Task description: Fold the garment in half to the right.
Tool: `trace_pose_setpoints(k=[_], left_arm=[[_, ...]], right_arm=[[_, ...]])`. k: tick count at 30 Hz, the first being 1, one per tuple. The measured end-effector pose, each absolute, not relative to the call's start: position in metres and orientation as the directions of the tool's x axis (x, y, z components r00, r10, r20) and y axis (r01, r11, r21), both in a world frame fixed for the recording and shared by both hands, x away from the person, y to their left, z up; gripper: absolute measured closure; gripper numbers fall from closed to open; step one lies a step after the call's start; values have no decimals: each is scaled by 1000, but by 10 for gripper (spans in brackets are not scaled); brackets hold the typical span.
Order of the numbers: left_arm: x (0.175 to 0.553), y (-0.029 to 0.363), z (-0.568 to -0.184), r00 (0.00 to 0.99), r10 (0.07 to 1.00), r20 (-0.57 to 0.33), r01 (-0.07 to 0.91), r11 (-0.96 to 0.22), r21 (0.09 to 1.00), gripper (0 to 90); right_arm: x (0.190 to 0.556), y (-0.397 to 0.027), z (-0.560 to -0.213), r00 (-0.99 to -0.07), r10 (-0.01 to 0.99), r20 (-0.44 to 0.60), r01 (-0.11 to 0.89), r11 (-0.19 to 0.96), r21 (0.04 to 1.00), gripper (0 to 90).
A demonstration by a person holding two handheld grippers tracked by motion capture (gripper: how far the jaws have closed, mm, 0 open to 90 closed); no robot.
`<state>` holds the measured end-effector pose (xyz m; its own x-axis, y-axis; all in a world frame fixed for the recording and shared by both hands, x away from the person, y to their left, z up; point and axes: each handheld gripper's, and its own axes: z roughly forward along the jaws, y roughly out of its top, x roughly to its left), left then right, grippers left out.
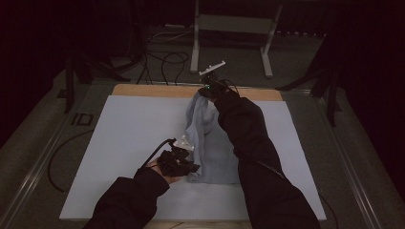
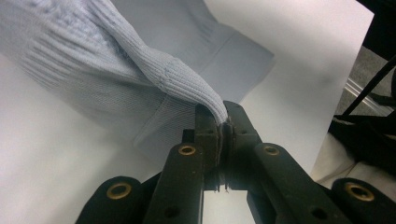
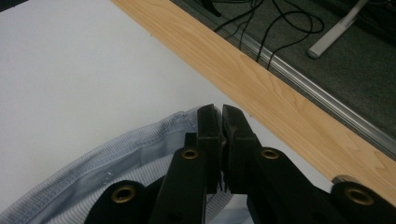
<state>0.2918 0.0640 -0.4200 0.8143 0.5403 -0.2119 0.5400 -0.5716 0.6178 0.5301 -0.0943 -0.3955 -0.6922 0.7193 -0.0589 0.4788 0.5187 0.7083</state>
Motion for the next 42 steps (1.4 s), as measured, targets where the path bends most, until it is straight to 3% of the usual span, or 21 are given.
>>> trace_pose_setpoints(k=[22,42], left_arm=[[298,6,-421,853,475,-218,500,-622,603,870],[298,-29,-441,875,441,-198,471,-685,555,871]], right_arm=[[526,-151,-400,-660,750,-39,495,474,728,871],[526,-178,-434,-660,751,21,522,438,732,870]])
